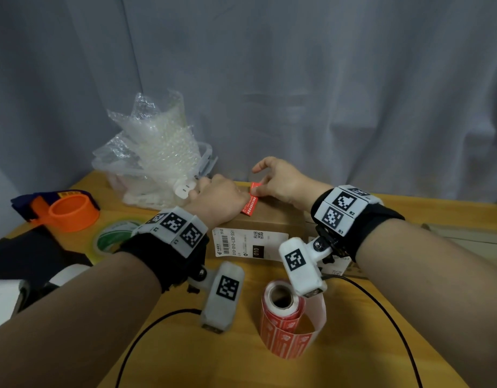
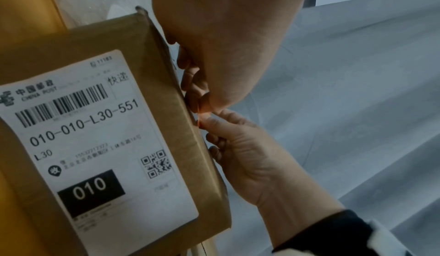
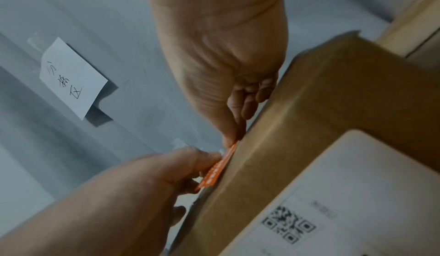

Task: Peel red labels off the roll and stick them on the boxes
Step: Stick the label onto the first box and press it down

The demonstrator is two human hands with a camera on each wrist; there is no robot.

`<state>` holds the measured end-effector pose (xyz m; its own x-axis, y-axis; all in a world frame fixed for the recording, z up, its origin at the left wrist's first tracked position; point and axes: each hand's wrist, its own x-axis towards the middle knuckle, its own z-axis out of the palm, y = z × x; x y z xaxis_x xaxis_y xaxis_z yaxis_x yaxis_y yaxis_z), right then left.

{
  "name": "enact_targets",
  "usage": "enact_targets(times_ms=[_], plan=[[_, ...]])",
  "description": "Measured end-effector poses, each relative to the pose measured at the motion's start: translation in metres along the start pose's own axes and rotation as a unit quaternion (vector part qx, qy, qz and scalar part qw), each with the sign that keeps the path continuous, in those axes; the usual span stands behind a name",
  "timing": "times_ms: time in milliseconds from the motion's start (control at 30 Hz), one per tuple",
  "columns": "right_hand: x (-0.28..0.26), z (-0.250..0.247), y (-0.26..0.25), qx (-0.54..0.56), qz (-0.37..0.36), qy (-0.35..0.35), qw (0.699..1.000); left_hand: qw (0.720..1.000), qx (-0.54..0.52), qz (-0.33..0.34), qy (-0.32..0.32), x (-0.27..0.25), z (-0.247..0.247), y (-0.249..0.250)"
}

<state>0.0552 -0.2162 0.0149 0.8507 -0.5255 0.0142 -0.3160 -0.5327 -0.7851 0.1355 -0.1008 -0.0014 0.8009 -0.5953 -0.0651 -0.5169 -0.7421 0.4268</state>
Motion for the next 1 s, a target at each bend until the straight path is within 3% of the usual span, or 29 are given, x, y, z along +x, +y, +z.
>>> enact_targets(times_ms=[467,633,800,1000], plan=[[0.009,0.003,0.012,-0.09,-0.014,0.007,0.996,0.999,-0.013,-0.007,-0.043,0.0,-0.004,0.009],[0.01,0.002,0.015,-0.147,0.004,0.053,0.988,0.999,-0.009,-0.006,-0.048,-0.001,-0.006,0.01],[0.005,0.0,0.015,-0.191,0.009,0.003,0.981,0.998,0.009,-0.008,-0.059,-0.002,-0.006,0.011],[0.006,0.004,0.011,-0.203,0.044,0.071,0.976,0.998,-0.004,-0.004,-0.061,-0.005,-0.009,0.01]])
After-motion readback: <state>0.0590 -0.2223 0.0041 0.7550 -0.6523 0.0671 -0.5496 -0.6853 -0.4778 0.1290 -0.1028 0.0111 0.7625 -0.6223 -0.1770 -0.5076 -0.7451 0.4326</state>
